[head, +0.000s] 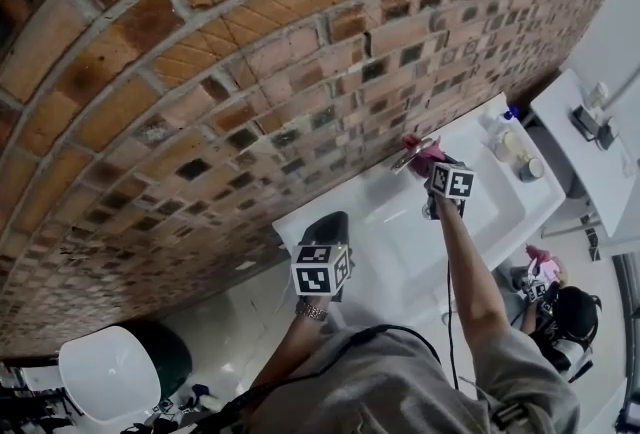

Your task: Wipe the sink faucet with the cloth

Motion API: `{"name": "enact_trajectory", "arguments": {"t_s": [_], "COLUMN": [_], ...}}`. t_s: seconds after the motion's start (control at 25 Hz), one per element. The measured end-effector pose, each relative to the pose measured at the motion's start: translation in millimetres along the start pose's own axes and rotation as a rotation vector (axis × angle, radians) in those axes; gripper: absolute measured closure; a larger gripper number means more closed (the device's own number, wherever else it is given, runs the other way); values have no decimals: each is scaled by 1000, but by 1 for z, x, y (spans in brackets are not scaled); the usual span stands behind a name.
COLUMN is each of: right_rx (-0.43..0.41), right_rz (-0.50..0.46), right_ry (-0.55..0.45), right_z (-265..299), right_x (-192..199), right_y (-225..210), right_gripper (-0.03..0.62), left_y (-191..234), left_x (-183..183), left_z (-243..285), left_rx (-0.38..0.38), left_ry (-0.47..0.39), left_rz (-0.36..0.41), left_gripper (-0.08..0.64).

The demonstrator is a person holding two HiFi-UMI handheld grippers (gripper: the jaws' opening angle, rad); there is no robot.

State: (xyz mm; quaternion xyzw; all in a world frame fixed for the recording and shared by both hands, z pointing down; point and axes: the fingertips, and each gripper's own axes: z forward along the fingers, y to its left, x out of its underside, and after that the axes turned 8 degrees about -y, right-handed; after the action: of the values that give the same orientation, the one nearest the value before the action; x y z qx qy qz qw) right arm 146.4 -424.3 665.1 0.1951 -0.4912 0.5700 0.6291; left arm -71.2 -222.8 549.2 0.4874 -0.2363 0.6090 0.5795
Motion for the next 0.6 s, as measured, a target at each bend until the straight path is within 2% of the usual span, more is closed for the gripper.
{"name": "enact_trajectory", "arguments": {"t_s": [0.36, 0.44, 0.56, 0.6], "right_rx": [74, 69, 38, 47], "right_rz": [44, 70, 114, 120], "right_ry": [133, 146, 264, 263], "right_z": [29, 31, 19, 12], "right_x": [49, 54, 65, 61], "right_y": [-36, -39, -30, -32], "right_gripper": [525, 525, 525, 525], "left_y": [-11, -12, -12, -12], "left_x": [7, 9, 10, 11], "left_z": [10, 12, 16, 17], "left_rx": [18, 22, 26, 28], "left_ry": [31, 38, 46, 48], "left_rz": [15, 19, 20, 20], "left_gripper": [541, 541, 541, 541]}}
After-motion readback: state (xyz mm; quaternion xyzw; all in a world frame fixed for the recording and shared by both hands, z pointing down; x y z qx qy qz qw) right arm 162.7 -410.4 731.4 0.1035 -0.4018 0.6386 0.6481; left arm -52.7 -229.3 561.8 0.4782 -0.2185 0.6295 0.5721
